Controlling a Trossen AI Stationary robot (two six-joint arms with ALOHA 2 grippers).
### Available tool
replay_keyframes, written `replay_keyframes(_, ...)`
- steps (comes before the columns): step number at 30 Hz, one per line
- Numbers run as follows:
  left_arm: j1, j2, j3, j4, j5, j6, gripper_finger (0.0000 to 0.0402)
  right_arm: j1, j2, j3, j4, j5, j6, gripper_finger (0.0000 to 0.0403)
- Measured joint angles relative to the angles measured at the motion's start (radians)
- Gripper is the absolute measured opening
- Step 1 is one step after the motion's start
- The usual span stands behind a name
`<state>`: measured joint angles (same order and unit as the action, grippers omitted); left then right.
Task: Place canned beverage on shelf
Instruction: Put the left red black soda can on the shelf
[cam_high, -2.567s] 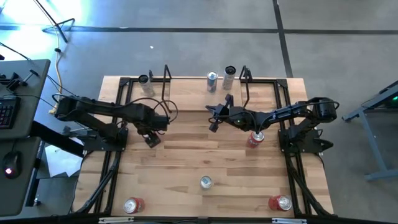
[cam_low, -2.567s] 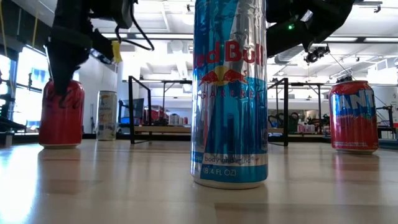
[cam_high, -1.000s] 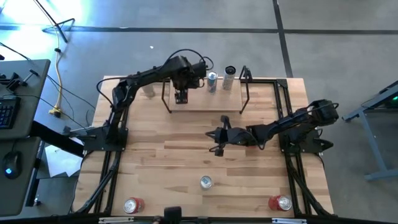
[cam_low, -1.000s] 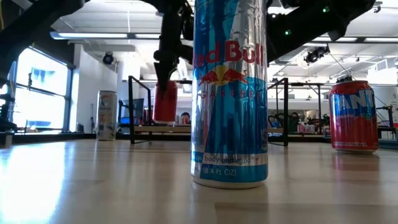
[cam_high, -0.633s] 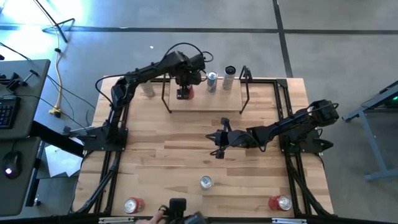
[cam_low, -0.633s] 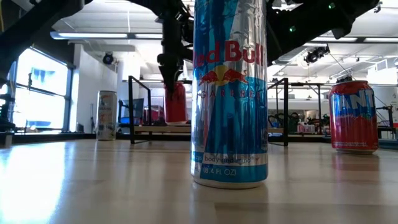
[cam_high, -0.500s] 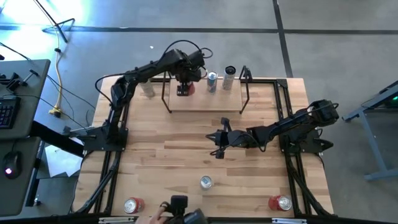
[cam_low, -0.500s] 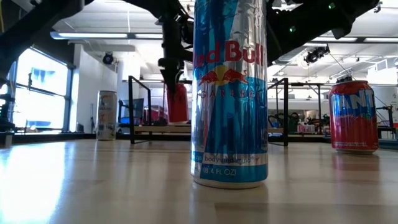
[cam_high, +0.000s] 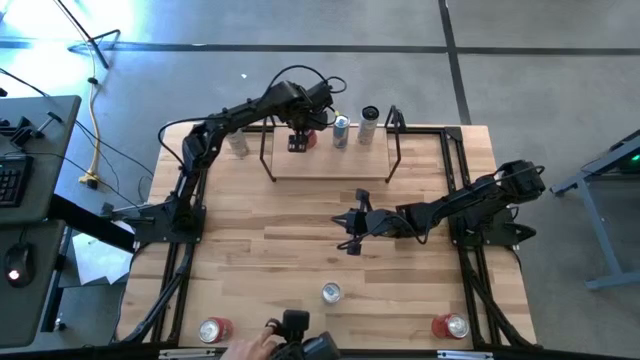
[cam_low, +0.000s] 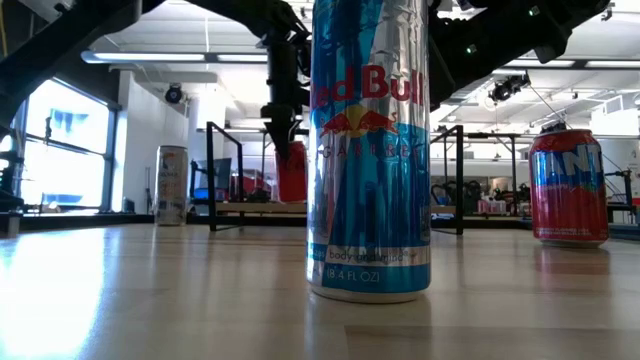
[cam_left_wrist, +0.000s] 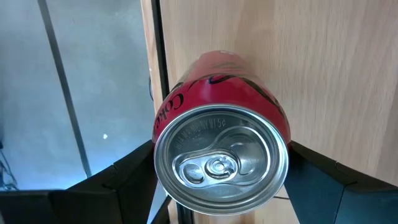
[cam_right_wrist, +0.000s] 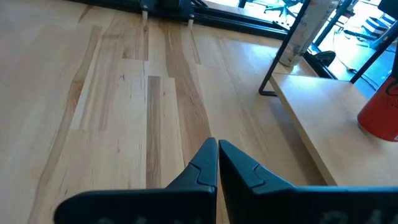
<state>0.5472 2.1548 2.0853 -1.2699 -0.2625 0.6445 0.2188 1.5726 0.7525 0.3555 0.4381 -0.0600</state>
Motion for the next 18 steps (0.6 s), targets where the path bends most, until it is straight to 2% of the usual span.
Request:
replay_keyframes(9, -0.006, 0.01, 0.064, -0.055, 0.065, -0.012, 0.0274, 0.0, 0.0, 0.0, -0.001, 0.0, 0.0, 0.0)
replay_keyframes(18, -0.012, 0.01, 0.071, -0.087, 0.069, -0.022, 0.0274, 0.0, 0.0, 0.0, 0.0, 0.0, 0.004, 0.0)
